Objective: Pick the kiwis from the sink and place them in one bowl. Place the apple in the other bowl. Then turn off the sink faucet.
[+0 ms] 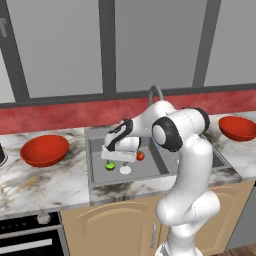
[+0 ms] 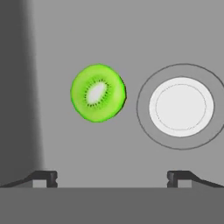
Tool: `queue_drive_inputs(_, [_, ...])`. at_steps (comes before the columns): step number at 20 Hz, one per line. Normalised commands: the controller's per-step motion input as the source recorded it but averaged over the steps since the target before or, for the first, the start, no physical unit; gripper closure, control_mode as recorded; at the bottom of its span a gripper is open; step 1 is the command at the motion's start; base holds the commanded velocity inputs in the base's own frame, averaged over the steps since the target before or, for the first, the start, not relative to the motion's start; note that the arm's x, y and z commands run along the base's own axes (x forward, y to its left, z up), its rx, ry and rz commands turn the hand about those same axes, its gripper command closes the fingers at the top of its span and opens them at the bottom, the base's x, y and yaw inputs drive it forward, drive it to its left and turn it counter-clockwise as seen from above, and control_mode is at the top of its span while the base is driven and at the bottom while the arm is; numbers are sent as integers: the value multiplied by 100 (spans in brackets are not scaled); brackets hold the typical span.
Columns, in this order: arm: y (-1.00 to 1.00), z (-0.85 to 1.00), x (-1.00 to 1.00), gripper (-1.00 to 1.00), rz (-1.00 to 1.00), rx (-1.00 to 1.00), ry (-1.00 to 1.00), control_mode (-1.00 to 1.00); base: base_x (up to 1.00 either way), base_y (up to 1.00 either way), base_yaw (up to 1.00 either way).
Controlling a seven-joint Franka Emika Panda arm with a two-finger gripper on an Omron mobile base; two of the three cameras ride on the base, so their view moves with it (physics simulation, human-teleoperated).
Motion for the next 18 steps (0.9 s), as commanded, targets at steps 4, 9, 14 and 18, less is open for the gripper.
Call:
queue_drive_inputs(4, [14, -29, 34, -100, -2, 0, 0, -100, 0, 0, 0])
queue_drive_inputs(9, [6, -27, 36, -100, -1, 0, 0, -100, 0, 0, 0])
queue_drive_inputs(14, [1, -22, 37, -100, 0, 0, 0, -100, 0, 0, 0])
queue_drive_inputs(18, [25, -26, 13, -100, -5, -2, 0, -100, 0, 0, 0])
